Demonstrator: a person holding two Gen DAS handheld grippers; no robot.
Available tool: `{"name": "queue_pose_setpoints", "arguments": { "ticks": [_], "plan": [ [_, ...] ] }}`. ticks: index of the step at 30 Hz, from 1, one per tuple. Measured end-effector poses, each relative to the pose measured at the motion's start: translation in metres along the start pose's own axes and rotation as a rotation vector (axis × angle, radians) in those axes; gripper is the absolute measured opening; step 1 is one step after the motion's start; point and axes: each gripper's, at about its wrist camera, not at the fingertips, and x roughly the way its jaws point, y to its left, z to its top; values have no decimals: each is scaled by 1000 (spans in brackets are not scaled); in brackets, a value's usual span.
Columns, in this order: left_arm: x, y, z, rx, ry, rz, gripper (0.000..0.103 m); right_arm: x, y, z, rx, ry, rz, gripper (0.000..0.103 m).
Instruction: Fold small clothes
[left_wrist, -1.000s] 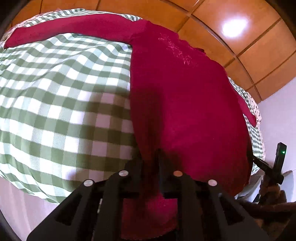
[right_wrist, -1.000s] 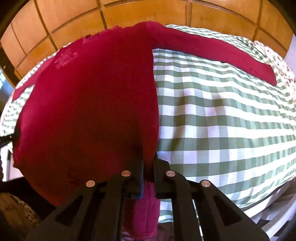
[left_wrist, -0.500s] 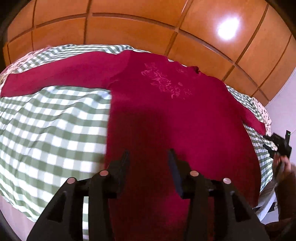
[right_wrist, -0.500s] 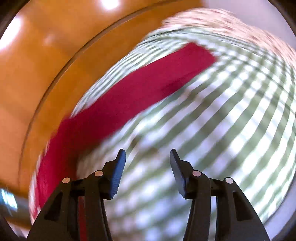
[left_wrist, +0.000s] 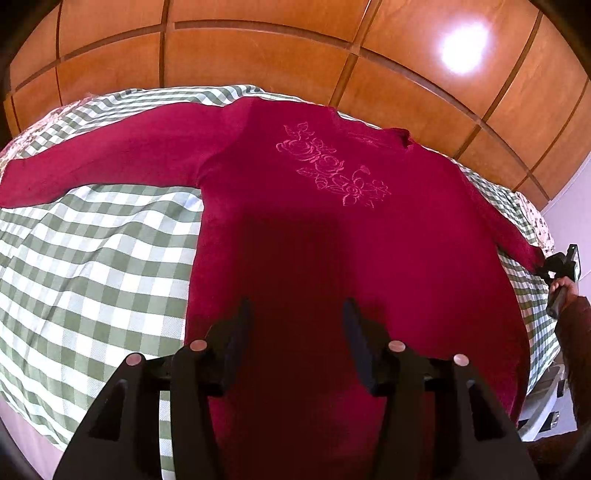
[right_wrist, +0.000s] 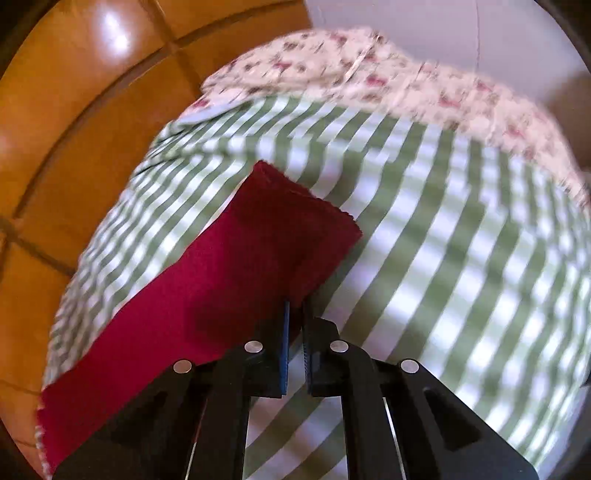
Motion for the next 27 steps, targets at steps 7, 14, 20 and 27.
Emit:
{"name": "queue_pose_setpoints", "arguments": {
  "ticks": [7, 14, 20, 27],
  "plan": [
    [0, -5, 1, 26, -15, -46, 60, -49, 42, 3, -108, -76, 144, 5],
    [-7, -3, 9, -9, -50, -131, 62, -121, 170, -50, -383, -82, 472, 5],
    [-4, 2, 18, -42, -48, -194, 65, -154, 285, -157, -670, 22, 678, 5],
    [8, 11, 35, -100, -40, -241, 65, -167, 350, -262, -890, 239, 885, 53]
  ]
}}
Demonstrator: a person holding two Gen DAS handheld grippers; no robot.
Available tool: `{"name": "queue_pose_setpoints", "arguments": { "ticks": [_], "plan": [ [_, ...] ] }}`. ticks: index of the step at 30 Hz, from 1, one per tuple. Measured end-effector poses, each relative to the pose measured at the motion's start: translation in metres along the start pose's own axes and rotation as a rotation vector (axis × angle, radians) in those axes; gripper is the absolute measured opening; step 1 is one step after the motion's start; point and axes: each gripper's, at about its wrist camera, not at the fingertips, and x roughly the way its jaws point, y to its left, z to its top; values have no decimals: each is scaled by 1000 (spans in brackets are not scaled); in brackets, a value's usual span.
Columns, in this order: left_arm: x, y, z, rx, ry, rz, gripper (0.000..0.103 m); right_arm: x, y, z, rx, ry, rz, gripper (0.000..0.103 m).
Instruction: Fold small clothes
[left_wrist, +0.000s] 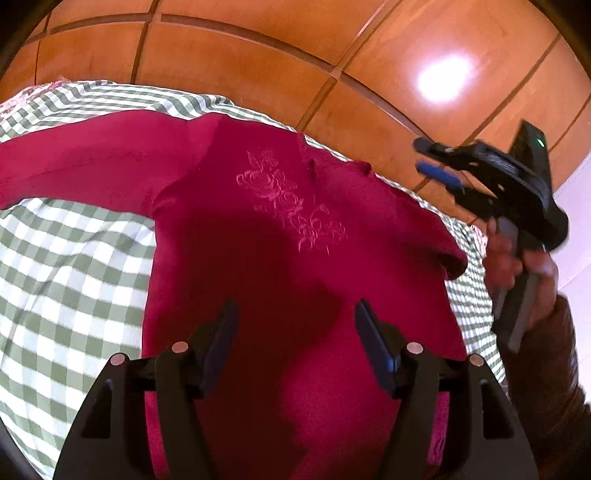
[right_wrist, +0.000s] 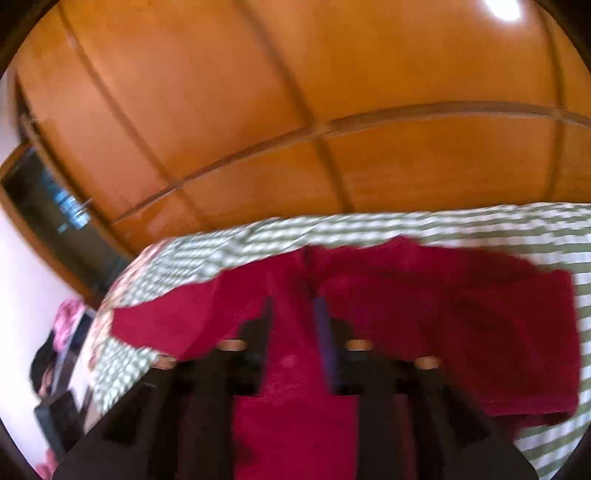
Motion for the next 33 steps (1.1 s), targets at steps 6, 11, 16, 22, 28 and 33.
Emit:
{"name": "queue_pose_setpoints", "arguments": {
  "ticks": [6, 11, 16, 22, 28, 33],
  "plan": [
    [20, 4, 26, -36, -1, -31, 63, -42, -24, -19, 115, -79, -8, 70],
    [59, -8, 60, -43, 27, -71, 61, -98, -92, -64, 250, -126, -138, 70],
    [111, -30, 88, -23, 84, -64, 61, -143, -150, -111, 405, -154, -253, 70],
    [166, -46, 111, -62, 170, -122, 23, -156, -190, -140, 525, -168, -303, 70],
    [117, -52, 131, -32, 28, -154, 7, -148, -188, -127, 523, -196, -292, 70],
    [77, -40, 129, 36, -54, -77, 7, -131, -171, -105, 461, -204, -267, 70]
  ]
}}
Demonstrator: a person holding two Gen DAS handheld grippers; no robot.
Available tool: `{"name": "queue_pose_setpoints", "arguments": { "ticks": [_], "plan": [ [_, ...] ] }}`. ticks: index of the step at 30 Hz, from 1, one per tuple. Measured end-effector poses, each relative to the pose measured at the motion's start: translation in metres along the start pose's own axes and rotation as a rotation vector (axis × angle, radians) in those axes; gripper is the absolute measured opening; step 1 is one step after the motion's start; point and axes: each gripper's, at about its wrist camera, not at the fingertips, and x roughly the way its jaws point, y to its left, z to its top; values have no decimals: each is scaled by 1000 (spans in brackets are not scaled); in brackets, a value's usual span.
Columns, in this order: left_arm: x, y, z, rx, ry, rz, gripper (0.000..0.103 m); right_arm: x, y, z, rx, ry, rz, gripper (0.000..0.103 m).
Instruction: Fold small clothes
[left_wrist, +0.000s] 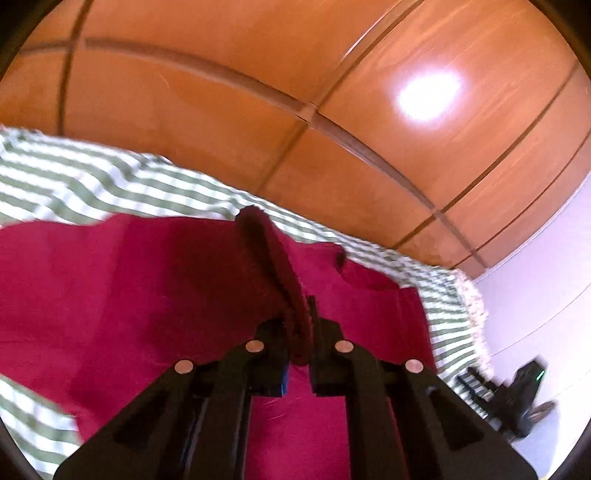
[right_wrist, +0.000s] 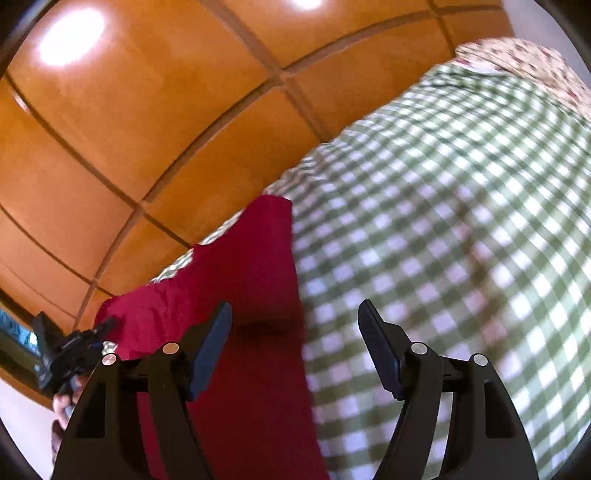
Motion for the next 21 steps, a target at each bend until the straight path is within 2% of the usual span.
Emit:
{"name": "queue_pose_setpoints", "arguments": {
  "ticks": [6, 8, 9, 11, 13, 15, 17, 19, 20, 21],
  "plan": [
    [19, 29, -15, 25, 57, 148, 7, 45, 57, 8, -140, 42, 30, 69],
    [27, 36, -21, 44, 72, 208, 7, 70, 79, 5, -242, 59, -36, 66],
    [33, 39, -27, 54, 85, 259, 7, 80, 83, 2, -263, 73, -63, 66],
    [40, 44, -35, 64, 94, 306, 7, 109, 85, -7, -298, 124, -134, 65],
    [42, 46, -42, 67, 79, 312, 8, 126, 86, -19, -358, 124, -201, 66],
    [41, 46, -43, 58, 68, 320, 10, 129, 94, -34, -458, 64, -252, 71],
    [37, 49, -42, 25, 67, 306, 12, 132, 101, -40, -498, 52, -291, 74],
    [28, 52, -44, -15, 67, 291, 23, 131, 99, -38, -494, 50, -287, 74],
    [21, 54, -46, -38, 56, 291, 35, 131, 99, -39, -494, 48, -285, 75],
    [10, 59, -49, -75, 37, 281, 38, 130, 99, -39, -496, 47, -286, 75]
  ]
}}
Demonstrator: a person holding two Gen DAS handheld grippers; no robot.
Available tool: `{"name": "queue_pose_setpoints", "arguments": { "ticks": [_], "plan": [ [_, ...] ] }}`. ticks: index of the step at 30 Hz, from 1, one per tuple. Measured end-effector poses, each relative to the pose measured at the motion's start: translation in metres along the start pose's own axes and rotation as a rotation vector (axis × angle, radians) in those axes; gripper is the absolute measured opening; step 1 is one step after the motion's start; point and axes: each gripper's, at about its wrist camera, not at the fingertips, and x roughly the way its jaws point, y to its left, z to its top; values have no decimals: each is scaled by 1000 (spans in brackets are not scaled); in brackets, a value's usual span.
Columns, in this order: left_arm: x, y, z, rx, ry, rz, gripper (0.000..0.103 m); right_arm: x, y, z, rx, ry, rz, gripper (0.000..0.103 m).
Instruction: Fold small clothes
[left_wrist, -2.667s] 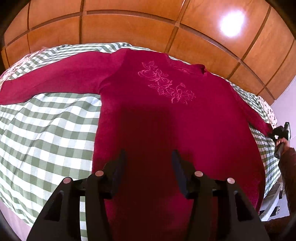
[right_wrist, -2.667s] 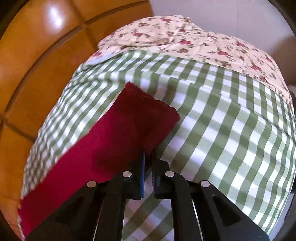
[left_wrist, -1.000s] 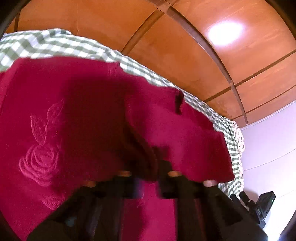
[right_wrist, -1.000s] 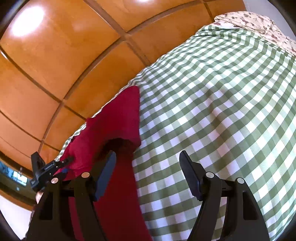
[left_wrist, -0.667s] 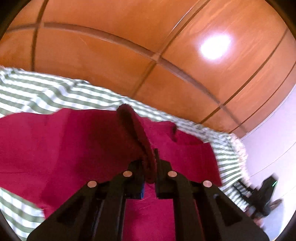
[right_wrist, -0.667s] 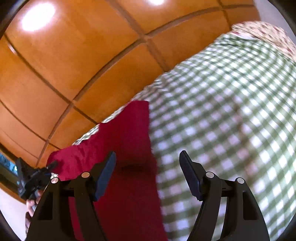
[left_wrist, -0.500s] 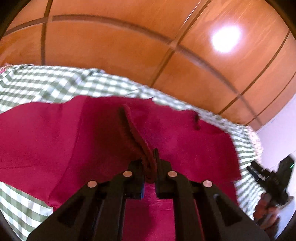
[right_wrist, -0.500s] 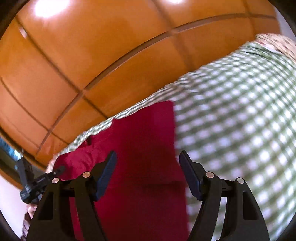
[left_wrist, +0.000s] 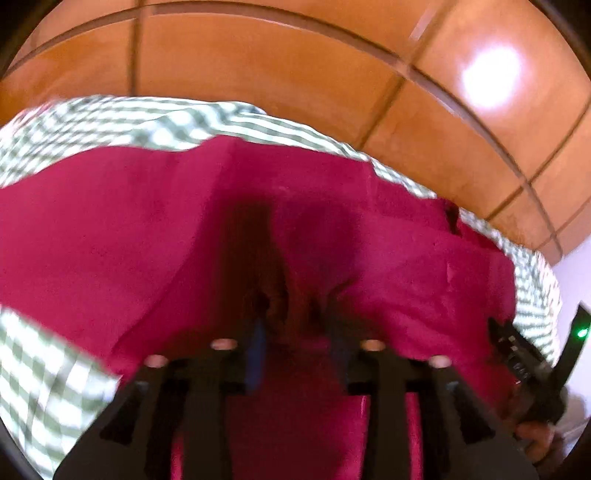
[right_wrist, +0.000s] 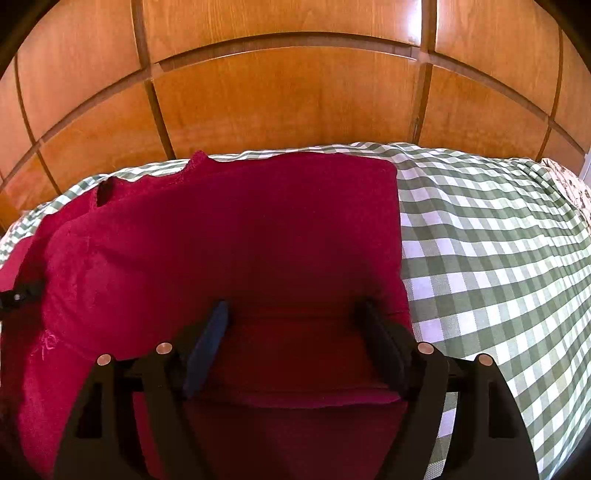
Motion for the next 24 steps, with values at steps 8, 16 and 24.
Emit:
{"name": "queue_pose_setpoints", "arguments": {
  "ticks": [8, 16, 24],
  "plan": [
    [-67, 114, -36, -322, -78, -133, 60, 5, 8, 1, -31, 12, 15, 90],
    [-146, 270, -59, -680, -270, -8, 61, 4, 15, 0, -53, 5, -17, 90],
    [-165, 376, -53, -933, -352, 23, 41, 4, 18, 0, -69, 2, -52, 92]
  ]
}}
